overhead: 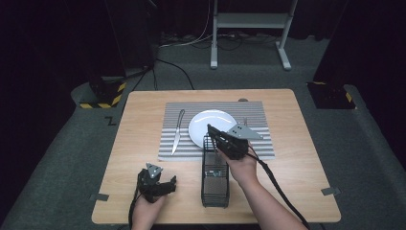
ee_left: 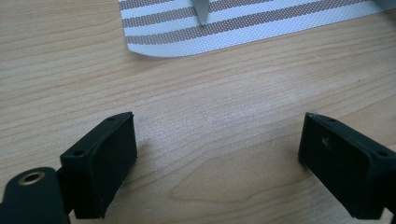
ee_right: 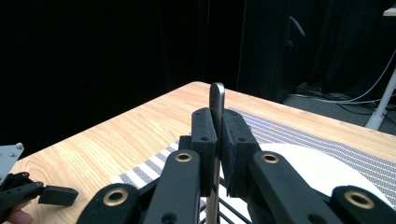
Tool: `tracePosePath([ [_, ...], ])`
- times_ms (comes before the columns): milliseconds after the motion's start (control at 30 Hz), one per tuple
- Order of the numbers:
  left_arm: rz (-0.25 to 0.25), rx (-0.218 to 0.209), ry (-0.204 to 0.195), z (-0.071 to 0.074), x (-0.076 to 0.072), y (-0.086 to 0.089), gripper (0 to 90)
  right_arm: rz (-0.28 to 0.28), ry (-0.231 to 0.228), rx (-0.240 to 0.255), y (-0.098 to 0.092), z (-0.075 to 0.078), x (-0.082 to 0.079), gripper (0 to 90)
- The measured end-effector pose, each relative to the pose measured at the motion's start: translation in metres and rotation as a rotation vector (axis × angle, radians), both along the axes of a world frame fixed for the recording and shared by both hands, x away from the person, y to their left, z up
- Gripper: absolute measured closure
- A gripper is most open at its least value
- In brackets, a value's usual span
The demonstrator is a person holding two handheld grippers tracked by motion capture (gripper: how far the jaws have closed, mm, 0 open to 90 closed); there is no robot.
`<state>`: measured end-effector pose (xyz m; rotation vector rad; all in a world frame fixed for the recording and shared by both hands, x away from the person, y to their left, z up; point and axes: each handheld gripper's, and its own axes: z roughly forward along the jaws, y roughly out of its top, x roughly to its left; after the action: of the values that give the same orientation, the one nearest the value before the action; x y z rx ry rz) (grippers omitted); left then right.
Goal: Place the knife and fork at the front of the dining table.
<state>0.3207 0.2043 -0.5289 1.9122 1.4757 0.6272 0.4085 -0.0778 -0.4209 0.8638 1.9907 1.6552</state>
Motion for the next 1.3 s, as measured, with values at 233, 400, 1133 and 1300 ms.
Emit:
tracePosePath([
  [233,-0.001,0.002,0.001,0.000,0.000,0.000,11.2,0.007,-0.008,0.005,-0.001,0.001,-0.004,85.7],
  [400,-0.001,0.002,0.001,0.000,0.000,0.000,11.3,0.009,-0.018,0.000,-0.001,0.002,-0.006,85.9],
  [1133,0.000,0.003,0.001,0.000,0.000,0.000,11.2,0.011,-0.038,0.065,-0.020,-0.001,-0.015,86.9],
  [1300,0.000,0.003,0.001,0.000,0.000,0.000,11.2,0.009,-0.058,0.078,-0.025,-0.003,-0.020,87.0],
])
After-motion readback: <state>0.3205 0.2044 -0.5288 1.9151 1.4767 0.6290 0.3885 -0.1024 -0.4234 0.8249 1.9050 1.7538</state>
